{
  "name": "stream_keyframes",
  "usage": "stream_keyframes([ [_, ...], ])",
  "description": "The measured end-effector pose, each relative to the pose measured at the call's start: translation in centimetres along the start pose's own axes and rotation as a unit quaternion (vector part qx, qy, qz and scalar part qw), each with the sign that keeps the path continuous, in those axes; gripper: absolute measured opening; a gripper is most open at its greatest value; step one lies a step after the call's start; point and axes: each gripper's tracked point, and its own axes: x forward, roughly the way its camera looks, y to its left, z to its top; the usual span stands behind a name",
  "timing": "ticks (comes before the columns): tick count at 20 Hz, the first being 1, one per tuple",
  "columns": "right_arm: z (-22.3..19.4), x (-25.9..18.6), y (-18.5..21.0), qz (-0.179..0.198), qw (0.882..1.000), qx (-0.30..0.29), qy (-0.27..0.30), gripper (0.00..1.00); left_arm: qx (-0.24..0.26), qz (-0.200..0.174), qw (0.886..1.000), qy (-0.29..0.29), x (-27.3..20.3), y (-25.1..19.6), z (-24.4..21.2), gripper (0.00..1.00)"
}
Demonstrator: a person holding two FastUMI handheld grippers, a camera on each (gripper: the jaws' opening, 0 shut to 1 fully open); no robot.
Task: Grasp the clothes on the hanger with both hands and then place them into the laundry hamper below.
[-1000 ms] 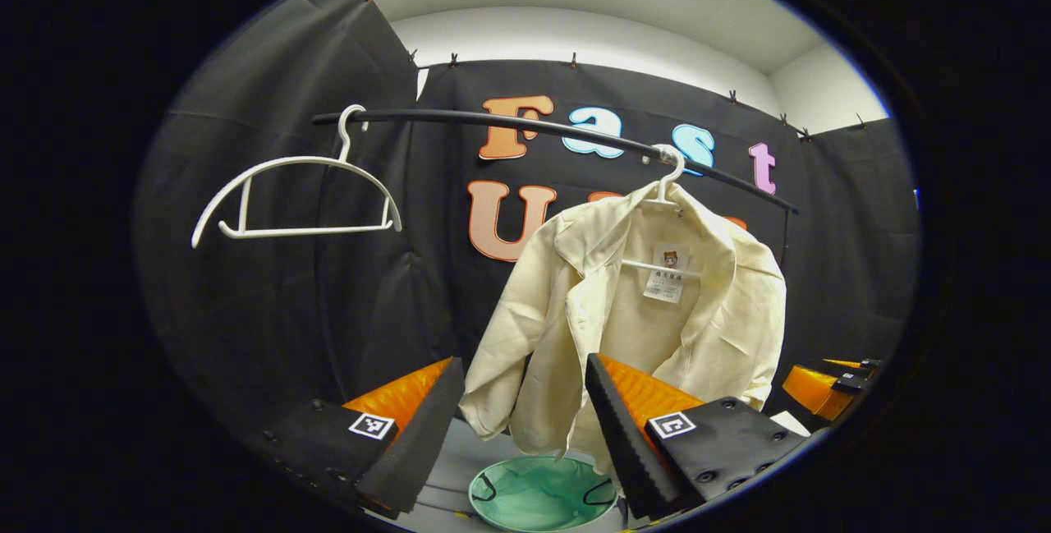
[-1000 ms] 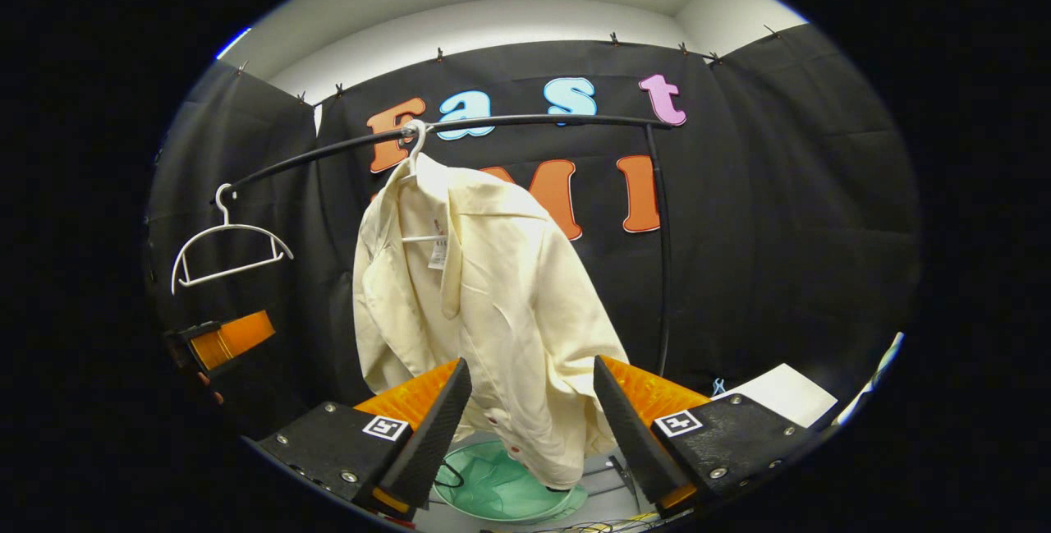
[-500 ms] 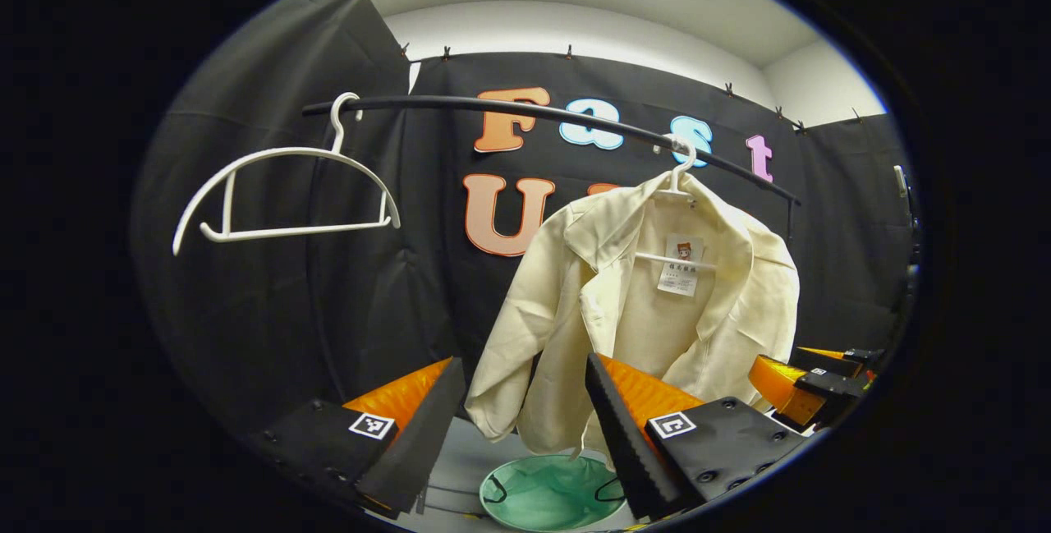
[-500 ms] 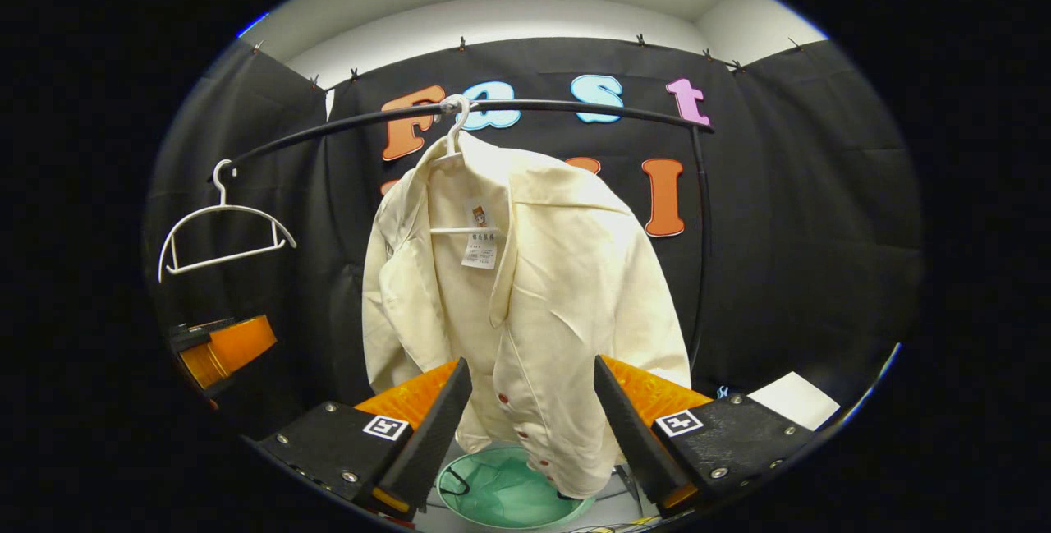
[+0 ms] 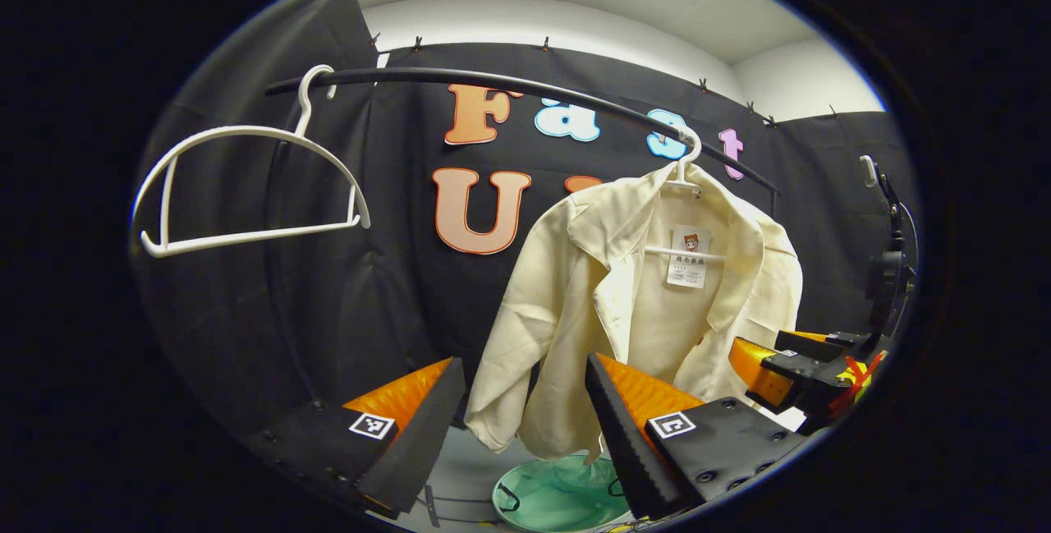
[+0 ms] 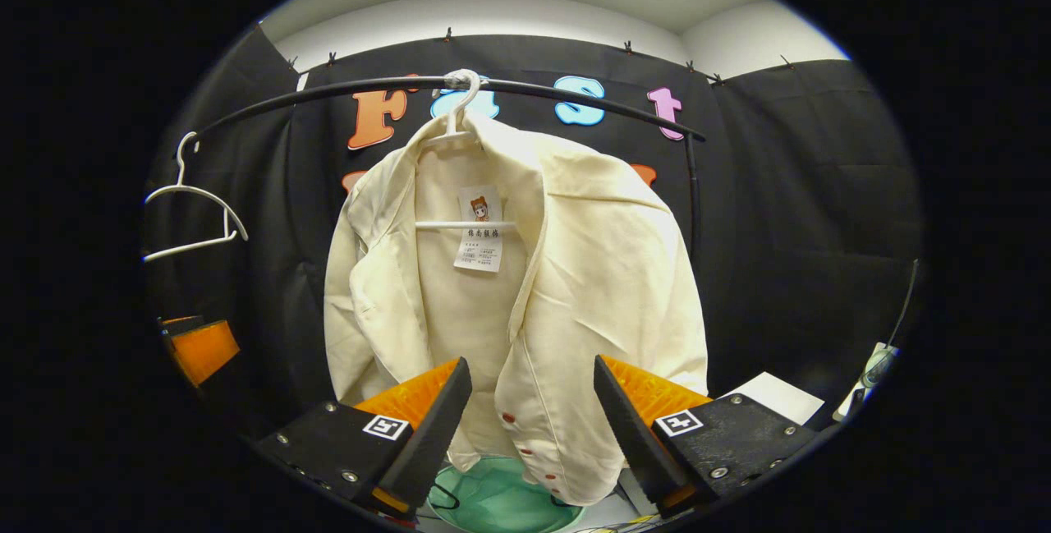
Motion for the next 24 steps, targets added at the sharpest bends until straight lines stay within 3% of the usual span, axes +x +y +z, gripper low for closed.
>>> stream_keyframes([
  [5, -0.5, 2.3, 0.4, -0.032, 0.999, -0.003, 0.01, 0.93, -0.018, -0.029, 0.999, 0.011, 1.0, 1.1, -0.6, 0.96],
  [9, -0.6, 4.4, 0.3, -0.052, 0.998, -0.019, 0.013, 0.94, -0.015, -0.024, 0.999, 0.017, 1.5, 2.6, -1.2, 0.93],
  [10, -0.7, 4.9, 0.2, -0.056, 0.998, -0.018, 0.014, 0.94, -0.017, -0.024, 0.999, 0.019, 1.7, 2.8, -1.2, 0.97],
  [11, -0.7, 5.3, 0.1, -0.062, 0.998, -0.015, 0.013, 0.94, -0.018, -0.025, 0.999, 0.02, 1.7, 3.0, -1.3, 0.93],
  [17, -1.1, 7.9, -0.3, -0.088, 0.996, -0.019, 0.012, 0.94, -0.014, -0.025, 0.999, 0.02, 2.1, 4.4, -1.4, 0.96],
  [20, -1.0, 9.0, -0.3, -0.087, 0.996, -0.02, 0.006, 0.82, -0.015, -0.022, 0.999, 0.02, 2.2, 5.0, -1.4, 0.96],
  [23, -1.7, 9.9, -1.4, -0.109, 0.993, -0.037, 0.017, 0.72, -0.016, -0.02, 0.999, 0.023, 2.6, 5.3, -1.6, 0.93],
  [24, -1.9, 10.2, -1.5, -0.112, 0.993, -0.043, 0.021, 0.65, -0.014, -0.019, 0.999, 0.024, 2.8, 5.4, -1.6, 0.97],
])
